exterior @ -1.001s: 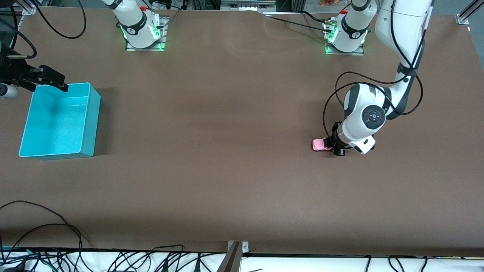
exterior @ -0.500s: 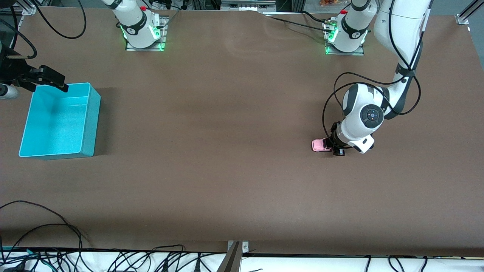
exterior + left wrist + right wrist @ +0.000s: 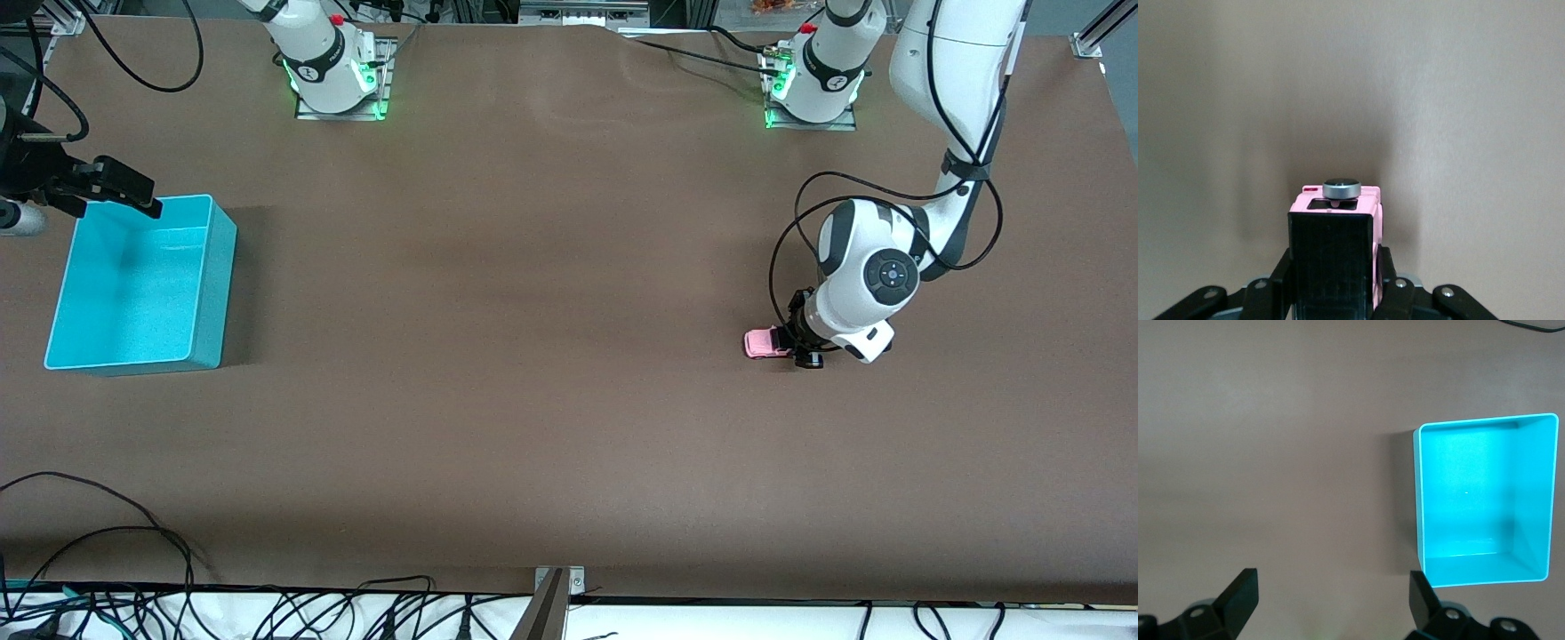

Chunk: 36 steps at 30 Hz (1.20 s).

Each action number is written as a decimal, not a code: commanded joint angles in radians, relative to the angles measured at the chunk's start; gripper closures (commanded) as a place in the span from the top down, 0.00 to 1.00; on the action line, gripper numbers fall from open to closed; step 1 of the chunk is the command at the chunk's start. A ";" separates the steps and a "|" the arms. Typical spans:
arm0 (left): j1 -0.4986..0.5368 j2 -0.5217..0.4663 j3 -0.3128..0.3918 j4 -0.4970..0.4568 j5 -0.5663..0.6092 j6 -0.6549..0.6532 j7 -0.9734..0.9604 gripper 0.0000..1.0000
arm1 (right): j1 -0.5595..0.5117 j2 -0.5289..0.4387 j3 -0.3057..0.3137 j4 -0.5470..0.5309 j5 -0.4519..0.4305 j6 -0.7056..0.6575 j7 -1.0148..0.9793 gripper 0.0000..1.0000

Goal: Wind and store pink jeep toy

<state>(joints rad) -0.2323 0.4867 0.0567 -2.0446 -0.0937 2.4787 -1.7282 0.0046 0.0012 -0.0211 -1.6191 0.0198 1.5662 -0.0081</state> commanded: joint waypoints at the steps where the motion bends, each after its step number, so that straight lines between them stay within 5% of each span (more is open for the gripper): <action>1: 0.044 0.029 0.005 -0.019 -0.017 0.046 0.076 0.16 | 0.003 0.008 0.000 0.024 0.008 -0.003 0.007 1.00; 32: 0.306 0.038 0.009 -0.015 -0.014 0.048 0.384 0.22 | 0.003 0.008 0.000 0.022 0.006 -0.008 0.007 1.00; 34: 0.320 0.038 0.009 -0.015 -0.014 0.048 0.397 0.31 | 0.003 0.008 0.000 0.022 0.006 -0.006 0.007 1.00; 36: 0.323 0.038 0.011 -0.012 -0.014 0.048 0.397 0.56 | 0.005 0.008 0.000 0.022 0.006 -0.008 0.007 1.00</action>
<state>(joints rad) 0.0633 0.4794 0.0657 -2.0584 -0.0937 2.4884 -1.3847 0.0047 0.0018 -0.0210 -1.6191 0.0198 1.5663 -0.0081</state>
